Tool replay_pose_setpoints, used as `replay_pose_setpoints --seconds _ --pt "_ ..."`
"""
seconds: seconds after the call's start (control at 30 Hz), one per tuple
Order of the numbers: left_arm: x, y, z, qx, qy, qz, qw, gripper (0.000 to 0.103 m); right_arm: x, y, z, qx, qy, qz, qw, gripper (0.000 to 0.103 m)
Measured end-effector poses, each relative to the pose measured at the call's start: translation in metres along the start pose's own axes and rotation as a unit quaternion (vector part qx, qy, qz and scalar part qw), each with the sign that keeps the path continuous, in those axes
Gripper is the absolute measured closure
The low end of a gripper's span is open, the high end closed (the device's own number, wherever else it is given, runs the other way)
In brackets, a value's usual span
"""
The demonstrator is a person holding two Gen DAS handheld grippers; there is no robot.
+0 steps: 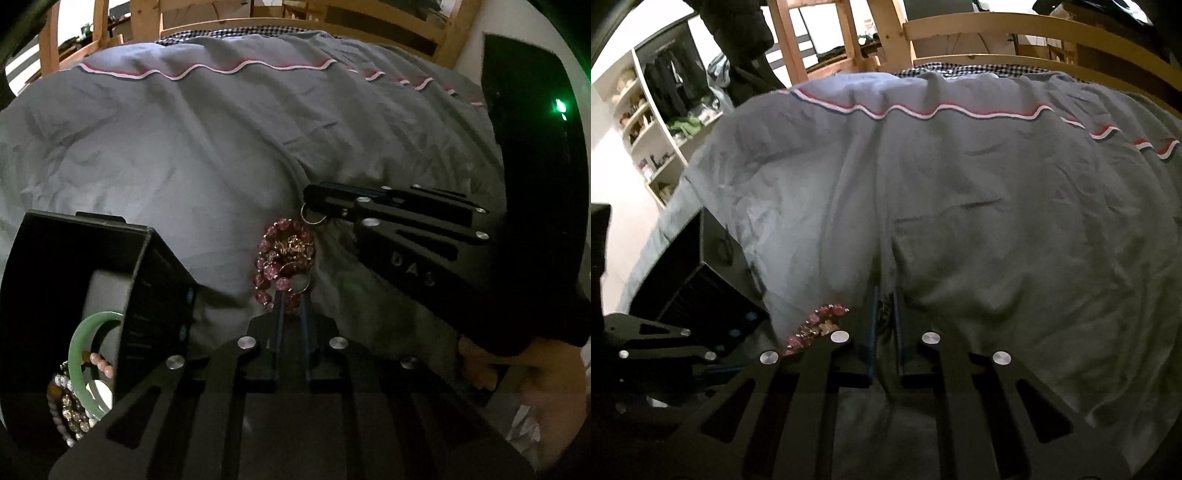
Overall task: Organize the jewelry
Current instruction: 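Grasp the pink beaded bracelet with the left tool, then grasp a silver ring with the right tool while the left tool lifts the pink bracelet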
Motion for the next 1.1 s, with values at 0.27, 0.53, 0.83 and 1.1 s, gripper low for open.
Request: replay_pose_setpoints --seconds 0.27,0.53,0.83,1.1 --pt "0.005 0.018 0.006 -0.021 0.014 -0.003 0.9997 0.096 -0.004 0.015 0.005 -0.020 -0.024 0.037 0.999 0.095" --pt "0.007 0.039 0.004 -0.042 0.015 -0.014 0.9989 0.096 -0.004 0.029 0.013 -0.038 -0.034 0.049 0.998 0.102" --pt "0.008 0.056 0.004 -0.057 0.011 -0.012 0.9982 0.096 0.016 -0.002 -0.005 0.047 0.023 0.048 0.997 0.097" --pt "0.019 0.086 -0.002 -0.083 0.015 -0.013 0.9963 0.096 0.025 -0.014 -0.014 0.065 0.061 -0.002 0.996 0.042"
Point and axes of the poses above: each gripper's, at about its wrist camera, not at the fingertips, and y roughly against the way its jaws point, x to its left, z to its top, the point moved 6 cm from there along -y, roughly the way its jaws point, and after that the axes turned 10 degrees about x, right-handed, at the moved point
